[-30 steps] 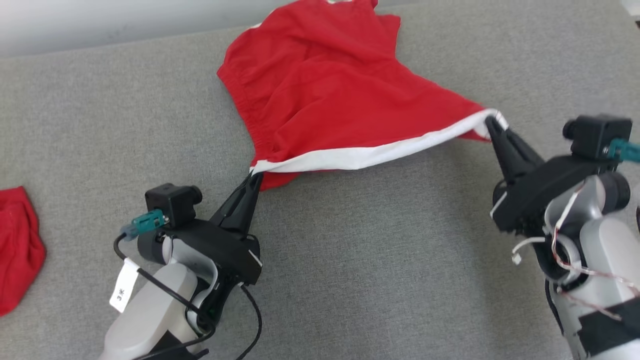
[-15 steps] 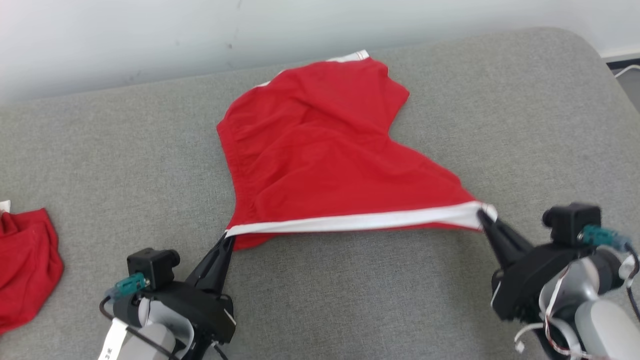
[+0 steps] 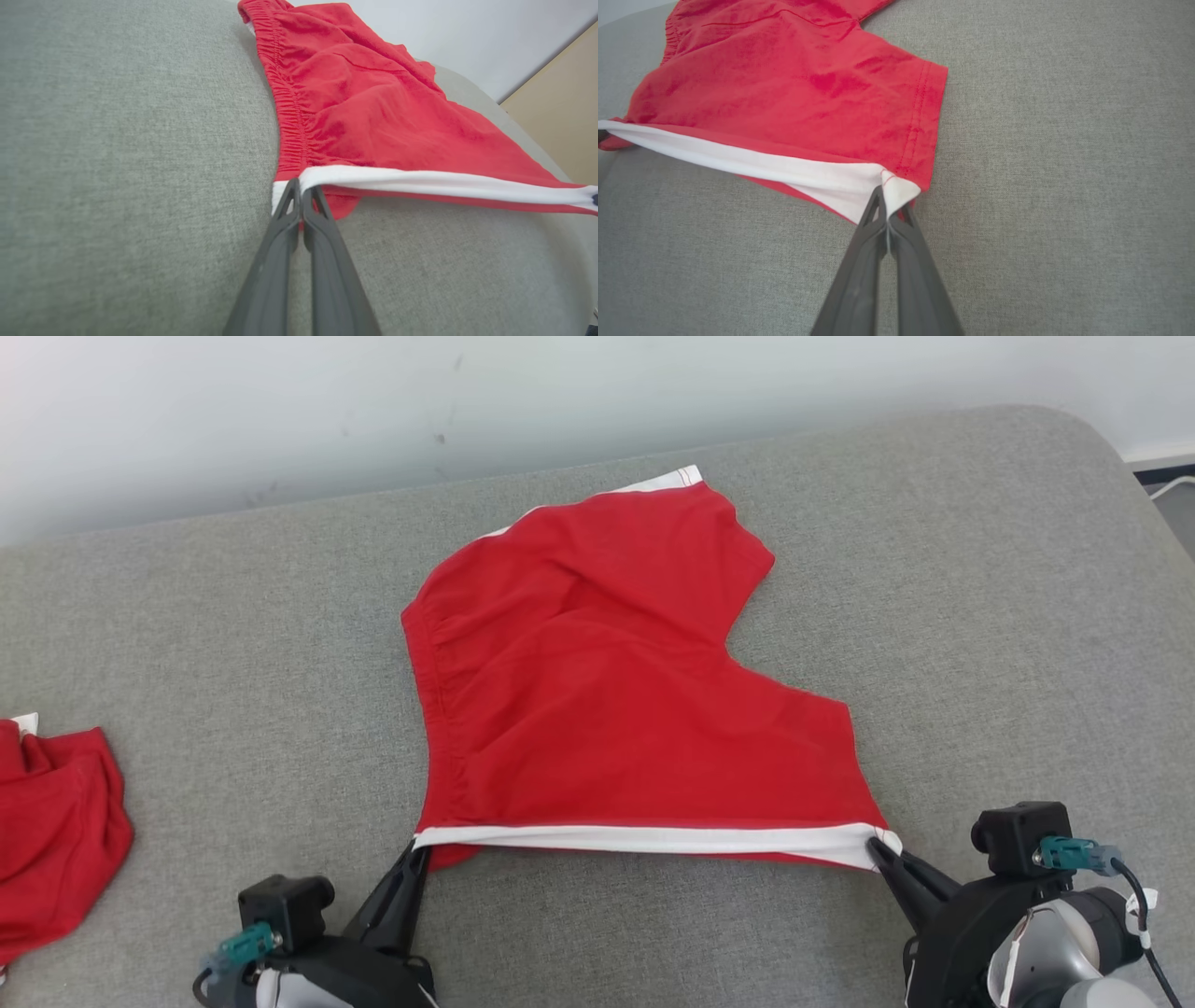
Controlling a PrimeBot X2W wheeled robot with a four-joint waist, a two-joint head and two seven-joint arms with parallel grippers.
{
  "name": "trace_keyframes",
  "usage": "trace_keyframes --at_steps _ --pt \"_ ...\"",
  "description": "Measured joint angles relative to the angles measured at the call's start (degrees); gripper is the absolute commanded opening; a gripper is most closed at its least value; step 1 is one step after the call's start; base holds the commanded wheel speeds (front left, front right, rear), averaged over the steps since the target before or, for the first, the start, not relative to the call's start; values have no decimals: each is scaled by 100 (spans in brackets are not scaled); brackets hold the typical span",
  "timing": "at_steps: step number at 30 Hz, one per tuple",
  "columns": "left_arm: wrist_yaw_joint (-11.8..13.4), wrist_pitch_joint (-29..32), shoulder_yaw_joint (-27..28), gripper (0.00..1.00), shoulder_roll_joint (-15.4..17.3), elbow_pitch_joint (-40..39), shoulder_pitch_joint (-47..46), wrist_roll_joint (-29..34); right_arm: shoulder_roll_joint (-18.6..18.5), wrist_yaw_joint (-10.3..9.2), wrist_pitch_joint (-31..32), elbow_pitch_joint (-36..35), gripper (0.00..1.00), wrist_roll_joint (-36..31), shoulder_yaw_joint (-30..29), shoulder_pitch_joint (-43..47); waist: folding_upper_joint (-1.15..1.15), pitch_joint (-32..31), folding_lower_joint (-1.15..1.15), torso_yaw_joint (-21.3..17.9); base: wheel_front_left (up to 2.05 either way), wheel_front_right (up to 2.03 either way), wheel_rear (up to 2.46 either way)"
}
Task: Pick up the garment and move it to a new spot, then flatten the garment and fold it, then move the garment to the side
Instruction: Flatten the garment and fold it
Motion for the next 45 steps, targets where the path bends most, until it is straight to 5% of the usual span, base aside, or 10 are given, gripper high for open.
trace_keyframes --at_steps 6,7,8,9,10,22,27,34,45 --pt "152 -7 105 0 7 -279 318 47 -42 -53 157 -167 0 -22 32 119 0 -12 0 21 0 0 0" --pt "153 -7 105 25 9 -301 351 48 -45 -54 157 -191 60 -22 29 143 0 -12 0 28 0 0 0" --pt "153 -8 103 53 15 -324 367 77 -44 -56 177 -209 71 -21 32 172 0 -12 0 35 0 0 0" --pt "143 -8 92 100 29 -353 376 104 -44 -56 236 -213 91 -18 46 193 0 -11 0 43 0 0 0" --pt "119 -8 63 100 52 -375 391 130 -43 -55 269 -219 100 -5 71 203 0 -9 0 50 0 0 0" --pt "79 -8 71 100 308 -672 619 396 -41 -62 500 -424 100 165 -2 332 0 20 1 114 0 0 0" --pt "323 -8 520 100 439 -958 805 391 -104 -174 303 -643 100 153 -267 322 0 -14 1 123 0 0 0" --pt "678 -8 1139 100 274 -1781 805 538 227 -352 -457 -901 100 156 -600 248 0 -186 1 198 0 0 0" --pt "727 -9 1406 100 126 -2092 1237 526 591 -454 -1692 -525 100 26 -836 125 0 -718 0 264 0 0 0"
